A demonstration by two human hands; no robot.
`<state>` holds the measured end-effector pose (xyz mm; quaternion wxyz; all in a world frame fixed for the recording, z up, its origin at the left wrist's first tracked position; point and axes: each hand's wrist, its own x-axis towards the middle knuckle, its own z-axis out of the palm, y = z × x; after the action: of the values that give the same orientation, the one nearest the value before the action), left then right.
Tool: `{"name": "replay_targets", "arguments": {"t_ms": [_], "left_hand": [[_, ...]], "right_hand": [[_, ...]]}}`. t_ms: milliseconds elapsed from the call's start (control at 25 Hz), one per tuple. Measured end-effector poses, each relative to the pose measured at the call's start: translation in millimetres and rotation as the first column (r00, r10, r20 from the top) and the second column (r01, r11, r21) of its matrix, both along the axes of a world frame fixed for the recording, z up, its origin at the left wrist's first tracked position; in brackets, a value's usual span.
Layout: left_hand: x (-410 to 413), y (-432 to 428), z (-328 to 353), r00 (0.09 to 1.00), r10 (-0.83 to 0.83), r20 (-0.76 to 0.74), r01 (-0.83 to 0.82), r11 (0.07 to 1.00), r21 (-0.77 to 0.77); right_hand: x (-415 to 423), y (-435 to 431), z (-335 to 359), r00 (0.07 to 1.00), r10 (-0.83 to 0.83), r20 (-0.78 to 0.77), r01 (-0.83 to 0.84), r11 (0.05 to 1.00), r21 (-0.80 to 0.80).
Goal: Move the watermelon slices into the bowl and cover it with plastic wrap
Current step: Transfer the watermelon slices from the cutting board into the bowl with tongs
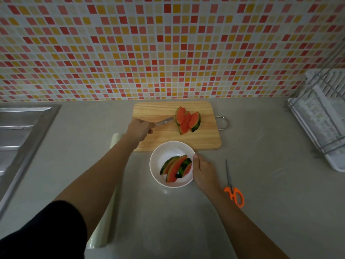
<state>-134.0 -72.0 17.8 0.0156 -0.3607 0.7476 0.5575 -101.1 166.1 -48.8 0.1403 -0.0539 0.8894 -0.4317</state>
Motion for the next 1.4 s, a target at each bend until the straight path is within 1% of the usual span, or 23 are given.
{"name": "replay_targets", "arguments": {"t_ms": [40,120,240,320,400,480,560,640,720,800,920,1000,1120,1200,1280,1320,1400], "left_hand": [[-7,-1,-7,0.999,0.028,0.028,-0.03,0.995,0.092],[-20,0,-18,0.996,0.042,0.08,-0.059,0.972,0.226],[-31,8,-27,0.996,-0.001,0.093,-0.033,0.933,0.359],[-35,9,-29,0.997,0.011,0.08,-0.039,0.931,0.364],[-37,9,-26,0.998,0.042,0.055,-0.058,0.944,0.325],[-38,7,-20,0.998,0.063,0.026,-0.067,0.953,0.295],[-33,2,-12,0.998,0.067,0.004,-0.065,0.953,0.296],[-21,-5,-2,1.0,0.006,-0.017,-0.001,0.944,0.329],[0,-14,10,0.99,-0.134,-0.035,0.138,0.934,0.329],[26,-24,20,0.962,-0.271,-0.03,0.27,0.934,0.235],[61,-30,32,0.909,-0.412,0.06,0.412,0.911,0.007],[71,-23,35,0.889,-0.445,0.105,0.455,0.886,-0.09],[74,-9,39,0.875,-0.467,0.124,0.483,0.851,-0.207],[74,-7,43,0.827,-0.524,0.201,0.561,0.766,-0.313],[75,-6,47,0.765,-0.561,0.316,0.644,0.649,-0.406],[75,-6,47,0.745,-0.563,0.358,0.667,0.61,-0.427],[76,-3,49,0.711,-0.573,0.408,0.703,0.571,-0.424]], "right_hand": [[0,0,0,1.0,0.004,-0.005,-0.004,1.0,-0.006],[0,1,0,1.0,0.011,-0.012,-0.011,1.0,-0.016],[-1,0,0,1.0,0.018,-0.02,-0.018,1.0,-0.015],[-1,0,1,0.999,0.03,-0.021,-0.03,1.0,-0.004],[-1,0,1,0.999,0.042,-0.021,-0.042,0.999,-0.002],[-1,1,0,0.999,0.033,-0.017,-0.034,0.999,-0.026],[-1,1,-1,1.0,0.025,-0.009,-0.025,0.999,-0.036],[-2,1,-2,1.0,0.024,-0.002,-0.024,0.999,-0.022],[-3,1,-2,1.0,0.029,-0.009,-0.029,1.0,-0.006],[-3,1,-1,1.0,0.02,-0.021,-0.02,1.0,0.005],[-3,0,0,0.999,0.032,-0.04,-0.031,0.999,0.036],[-5,0,3,0.998,0.055,-0.037,-0.052,0.996,0.068],[-5,0,5,0.998,0.061,-0.016,-0.059,0.996,0.073],[-4,0,6,0.998,0.06,-0.003,-0.06,0.996,0.06],[-4,1,7,0.998,0.064,-0.009,-0.063,0.997,0.047],[-4,1,7,0.998,0.066,-0.014,-0.065,0.997,0.046],[-4,0,6,0.998,0.067,-0.019,-0.066,0.997,0.049]]}}
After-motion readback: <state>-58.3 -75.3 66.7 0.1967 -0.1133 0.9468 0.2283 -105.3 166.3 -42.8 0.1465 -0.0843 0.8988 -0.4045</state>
